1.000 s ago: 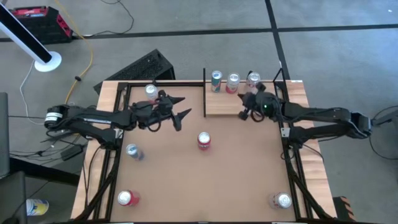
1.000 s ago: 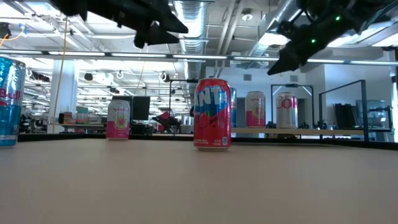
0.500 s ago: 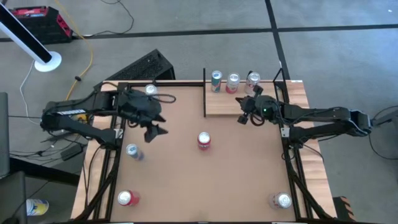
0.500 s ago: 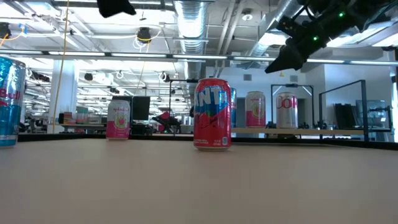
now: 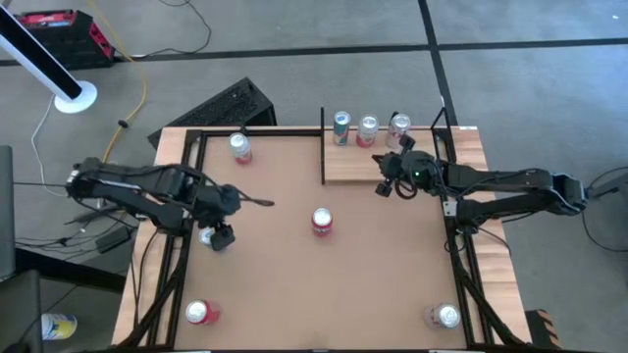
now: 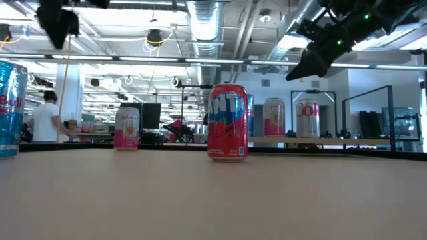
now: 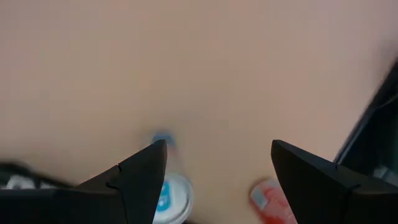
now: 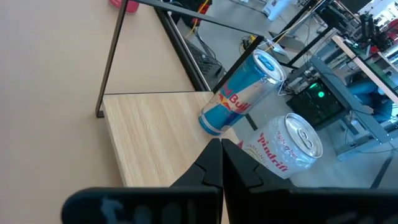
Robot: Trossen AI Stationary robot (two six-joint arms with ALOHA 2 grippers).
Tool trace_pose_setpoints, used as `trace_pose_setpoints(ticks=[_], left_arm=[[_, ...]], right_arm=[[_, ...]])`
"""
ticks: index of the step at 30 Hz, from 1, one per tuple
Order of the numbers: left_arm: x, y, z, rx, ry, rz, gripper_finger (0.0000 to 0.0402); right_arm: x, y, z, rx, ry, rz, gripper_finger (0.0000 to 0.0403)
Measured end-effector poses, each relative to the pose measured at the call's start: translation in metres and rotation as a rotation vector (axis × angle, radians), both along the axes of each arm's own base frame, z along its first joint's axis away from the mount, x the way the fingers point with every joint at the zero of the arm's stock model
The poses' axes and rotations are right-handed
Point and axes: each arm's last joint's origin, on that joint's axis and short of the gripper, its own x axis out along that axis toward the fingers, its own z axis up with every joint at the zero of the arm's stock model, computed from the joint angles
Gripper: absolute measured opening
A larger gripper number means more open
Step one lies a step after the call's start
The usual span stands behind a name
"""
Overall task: Place canned beverage on shelf
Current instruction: Move the blue soda can on the top center of the table
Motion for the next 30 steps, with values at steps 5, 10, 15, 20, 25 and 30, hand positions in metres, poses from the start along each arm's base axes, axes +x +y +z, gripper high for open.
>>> trace_pose_setpoints(ticks=[5, 10, 15, 20, 25, 30], left_arm=[[-0.004, -0.005, -0.023, 0.007, 0.086, -0.036, 0.0272], [-0.007, -0.008, -0.044, -0.022, 0.156, -0.055, 0.0272], [-0.010, -0.007, -0.055, -0.016, 0.197, -0.055, 0.0272], [-0.010, -0.007, -0.056, 0.008, 0.190, -0.072, 0.0272], [-0.010, -0.006, -0.056, 0.060, 0.181, -0.117, 0.0272], [-0.013, -0.005, -0.057, 0.076, 0.219, -0.131, 0.0272]], right_arm=[[0.000, 0.000, 0.000, 0.000, 0.000, 0.000, 0.0021], [0.000, 0.000, 0.000, 0.008, -0.001, 0.018, 0.0021], [0.000, 0.001, 0.000, 0.011, -0.001, 0.024, 0.0021], [0.000, 0.001, 0.000, 0.011, -0.001, 0.025, 0.0021], [0.000, 0.001, 0.000, 0.010, 0.000, 0.025, 0.0021], [0.000, 0.001, 0.000, 0.010, 0.001, 0.025, 0.0021]])
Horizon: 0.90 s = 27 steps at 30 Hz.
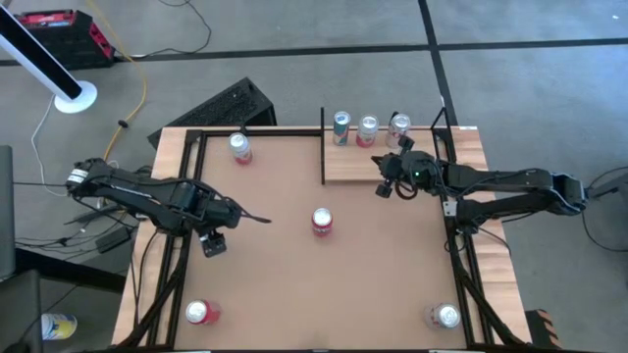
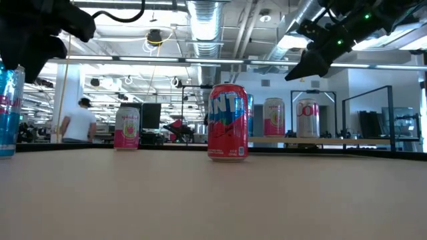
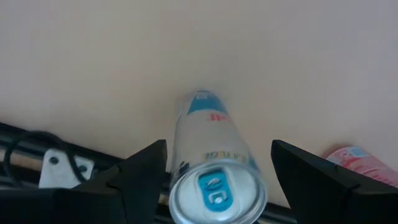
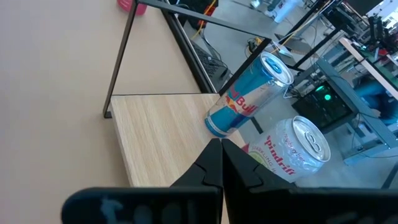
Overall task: Place canned beverage on shelf
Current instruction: Move the blue soda can on the top center of the table
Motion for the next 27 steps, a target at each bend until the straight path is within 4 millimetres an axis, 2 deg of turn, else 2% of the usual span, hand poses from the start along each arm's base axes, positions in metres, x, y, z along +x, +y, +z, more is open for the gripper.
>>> trace_pose_setpoints(ticks=[15, 27], left_arm=[[-0.0078, 0.0006, -0.0007, -0.019, 0.090, 0.041, 0.0272], [-0.0082, 0.0002, -0.0006, -0.035, 0.096, 0.048, 0.0272]], right_arm=[[-0.0006, 0.0002, -0.0014, 0.005, 0.016, 0.001, 0.0021], [-0.0006, 0.0002, -0.0015, 0.002, 0.020, 0.003, 0.0021]])
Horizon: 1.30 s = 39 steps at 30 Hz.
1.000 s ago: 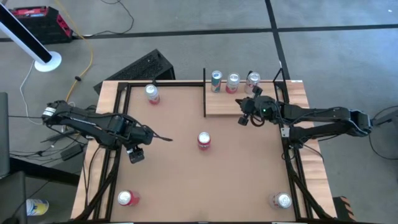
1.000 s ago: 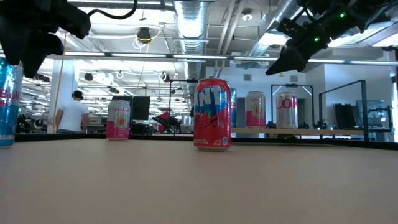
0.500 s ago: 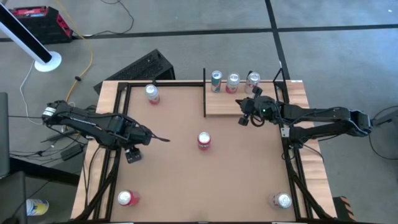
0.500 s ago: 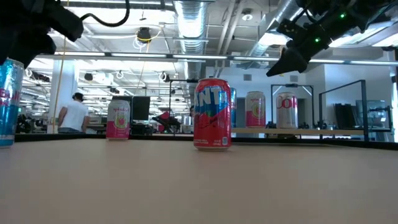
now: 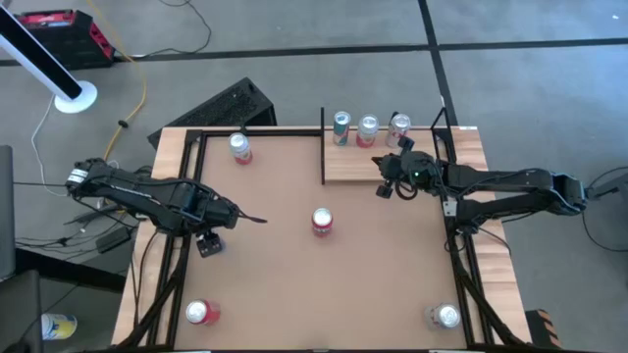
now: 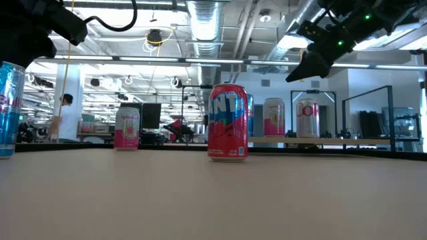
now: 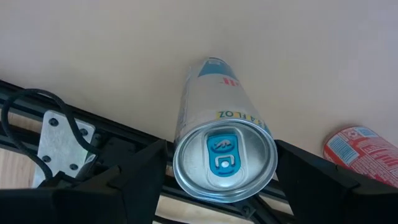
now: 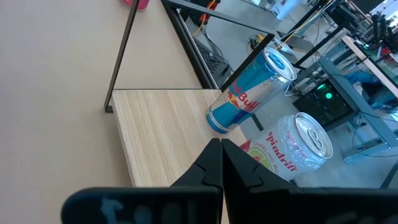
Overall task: Place canned beverage on shelf
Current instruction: Move the blue soda can on the top center of the table
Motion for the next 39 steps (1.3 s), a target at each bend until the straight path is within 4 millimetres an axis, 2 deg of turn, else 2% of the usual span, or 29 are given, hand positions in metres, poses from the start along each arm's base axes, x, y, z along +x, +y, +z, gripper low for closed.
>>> trace_pose_setpoints(ticks=[8, 15, 19, 23, 26, 30, 39], left_arm=[[0.001, 0.000, 0.000, 0.003, -0.010, -0.008, 0.0220], [0.006, 0.000, 0.002, 0.010, -0.066, -0.015, 0.0219], [0.018, 0.002, 0.016, 0.028, -0.198, -0.021, 0.0221], [0.025, 0.008, 0.040, 0.026, -0.307, 0.011, 0.0220], [0.039, 0.011, 0.061, 0.024, -0.402, 0.012, 0.0220], [0.065, 0.009, 0.083, 0.061, -0.420, -0.077, 0.0220], [0.159, 0.000, 0.140, 0.145, -0.555, -0.378, 0.0220]], right_arm=[[0.000, 0.000, 0.000, 0.000, 0.001, 0.000, 0.0021], [0.000, 0.000, 0.000, -0.005, 0.007, 0.003, 0.0021], [0.000, 0.000, 0.000, -0.006, 0.006, 0.003, 0.0021], [0.000, 0.000, 0.000, -0.007, 0.006, 0.003, 0.0021], [0.000, 0.000, 0.000, -0.008, 0.007, 0.004, 0.0021], [0.000, 0.000, 0.000, -0.007, 0.009, 0.004, 0.0021], [0.000, 0.000, -0.001, -0.006, 0.016, 0.004, 0.0021]])
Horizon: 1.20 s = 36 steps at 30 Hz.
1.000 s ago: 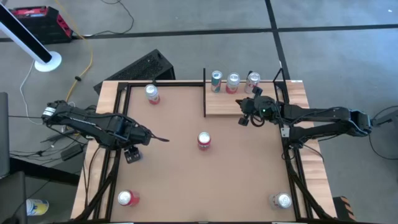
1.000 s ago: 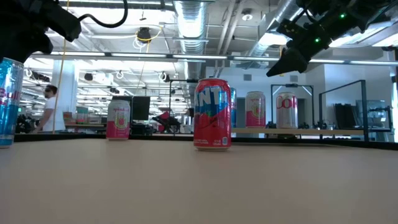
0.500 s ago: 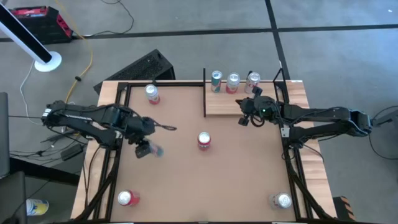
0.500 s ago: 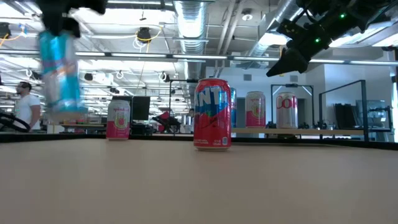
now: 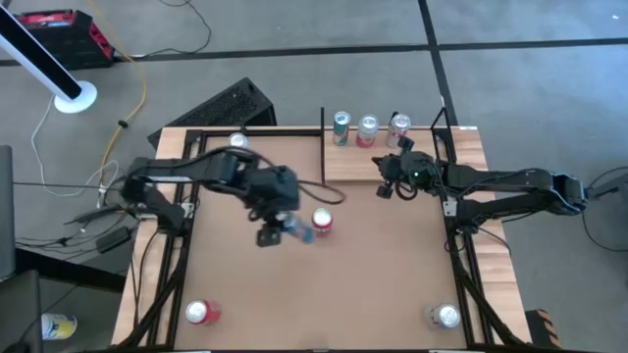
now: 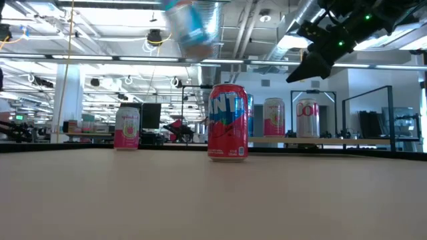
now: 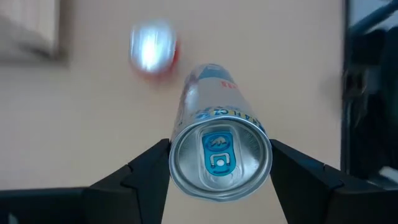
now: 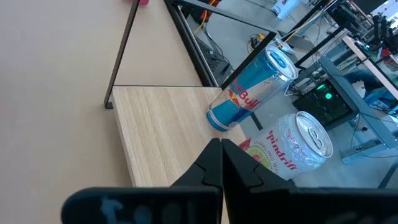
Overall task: Place canned beverage on shelf
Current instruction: Move the blue soda can on the top center of the table
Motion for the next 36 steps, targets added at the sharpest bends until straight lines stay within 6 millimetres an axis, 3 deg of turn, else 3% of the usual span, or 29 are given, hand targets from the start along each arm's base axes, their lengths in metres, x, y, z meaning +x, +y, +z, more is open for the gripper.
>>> trace_pose_setpoints(ticks=[3, 8, 15, 20, 27, 31, 36], left_arm=[[0.027, -0.003, 0.008, 0.058, -0.047, -0.097, 0.0220], [0.065, 0.000, 0.005, 0.189, -0.087, -0.232, 0.0224], [0.095, 0.037, -0.017, 0.363, -0.055, -0.294, 0.0221], [0.099, 0.080, -0.026, 0.390, -0.016, -0.242, 0.0225], [0.091, 0.130, -0.034, 0.298, 0.037, -0.128, 0.0227], [0.089, 0.148, -0.044, 0.224, 0.077, -0.091, 0.0227], [0.091, 0.154, -0.065, 0.193, 0.134, -0.072, 0.0228]], right_arm=[[0.000, 0.000, -0.001, 0.001, 0.006, 0.000, 0.0021], [-0.001, 0.000, -0.002, 0.005, 0.020, 0.000, 0.0021], [-0.001, 0.000, -0.002, 0.002, 0.026, 0.001, 0.0021], [-0.001, 0.000, -0.002, 0.001, 0.028, 0.002, 0.0021], [-0.001, 0.000, -0.002, 0.000, 0.030, 0.002, 0.0021], [-0.001, 0.000, -0.002, 0.001, 0.032, 0.002, 0.0021], [-0.001, 0.000, -0.002, 0.001, 0.032, 0.001, 0.0021]])
